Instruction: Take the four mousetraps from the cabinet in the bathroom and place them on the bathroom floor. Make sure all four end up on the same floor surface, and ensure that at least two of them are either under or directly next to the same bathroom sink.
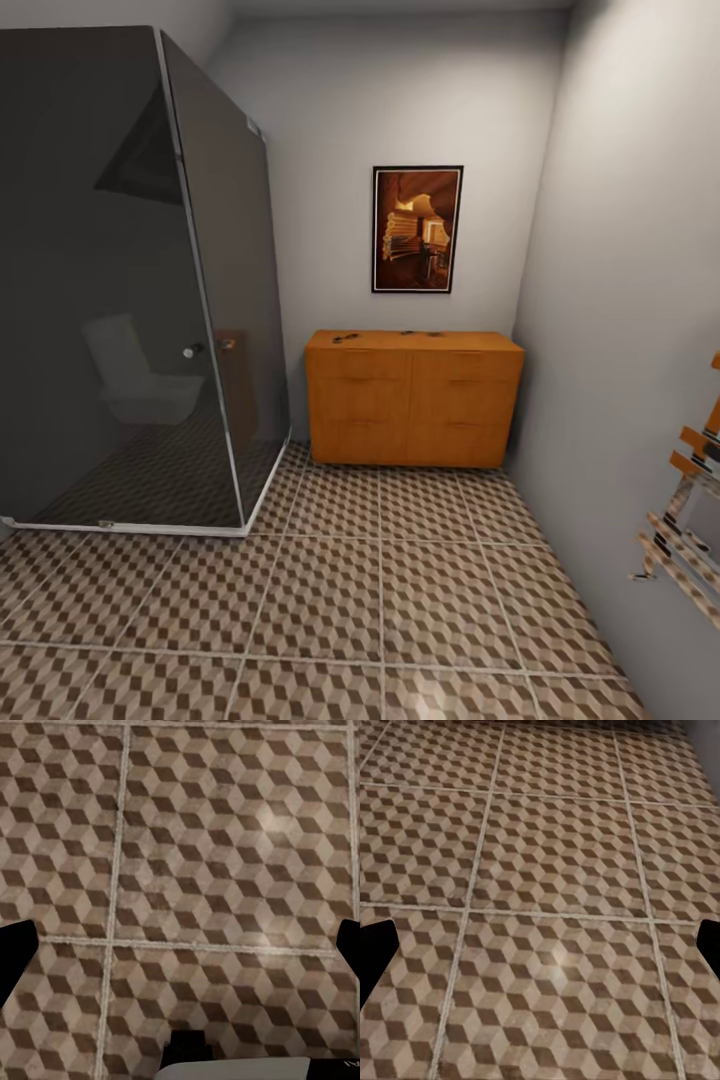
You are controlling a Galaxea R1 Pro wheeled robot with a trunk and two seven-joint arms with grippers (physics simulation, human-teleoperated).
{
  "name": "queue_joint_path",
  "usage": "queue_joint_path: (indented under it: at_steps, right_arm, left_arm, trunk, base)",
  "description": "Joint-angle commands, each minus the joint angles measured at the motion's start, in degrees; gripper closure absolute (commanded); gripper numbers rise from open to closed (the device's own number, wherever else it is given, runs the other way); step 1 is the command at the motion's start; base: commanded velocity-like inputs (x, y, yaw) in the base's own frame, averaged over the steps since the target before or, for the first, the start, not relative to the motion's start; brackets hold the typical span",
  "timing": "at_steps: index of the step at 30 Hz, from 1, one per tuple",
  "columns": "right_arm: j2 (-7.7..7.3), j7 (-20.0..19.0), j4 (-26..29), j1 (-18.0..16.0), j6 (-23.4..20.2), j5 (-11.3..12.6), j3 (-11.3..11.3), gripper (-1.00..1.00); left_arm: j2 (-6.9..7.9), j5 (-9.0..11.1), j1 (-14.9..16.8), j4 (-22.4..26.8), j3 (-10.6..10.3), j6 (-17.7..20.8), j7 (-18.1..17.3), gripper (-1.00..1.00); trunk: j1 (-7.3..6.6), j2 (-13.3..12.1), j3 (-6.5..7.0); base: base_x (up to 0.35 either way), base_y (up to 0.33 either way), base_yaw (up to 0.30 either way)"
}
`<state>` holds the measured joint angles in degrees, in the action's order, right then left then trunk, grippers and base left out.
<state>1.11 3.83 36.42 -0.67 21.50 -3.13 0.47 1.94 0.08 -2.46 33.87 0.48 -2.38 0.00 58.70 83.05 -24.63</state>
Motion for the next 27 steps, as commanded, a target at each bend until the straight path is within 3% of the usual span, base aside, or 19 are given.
queue_joint_path:
  at_steps: [1,27]
  right_arm:
    - [0.01,0.4,0.0,0.0,0.1,-0.3,0.1,-1.0]
    - [0.04,0.4,0.0,0.0,0.1,-0.3,0.0,-1.0]
  left_arm:
    - [0.0,0.0,0.0,0.1,0.0,-0.1,0.0,-1.0]
    - [0.0,0.0,0.0,0.0,0.0,-0.1,0.0,-1.0]
  trunk:
    - [0.03,0.0,-0.05]
    - [0.03,0.0,-0.05]
  base:
    - [0.224,0.0,0.0]
    - [0.225,0.0,0.0]
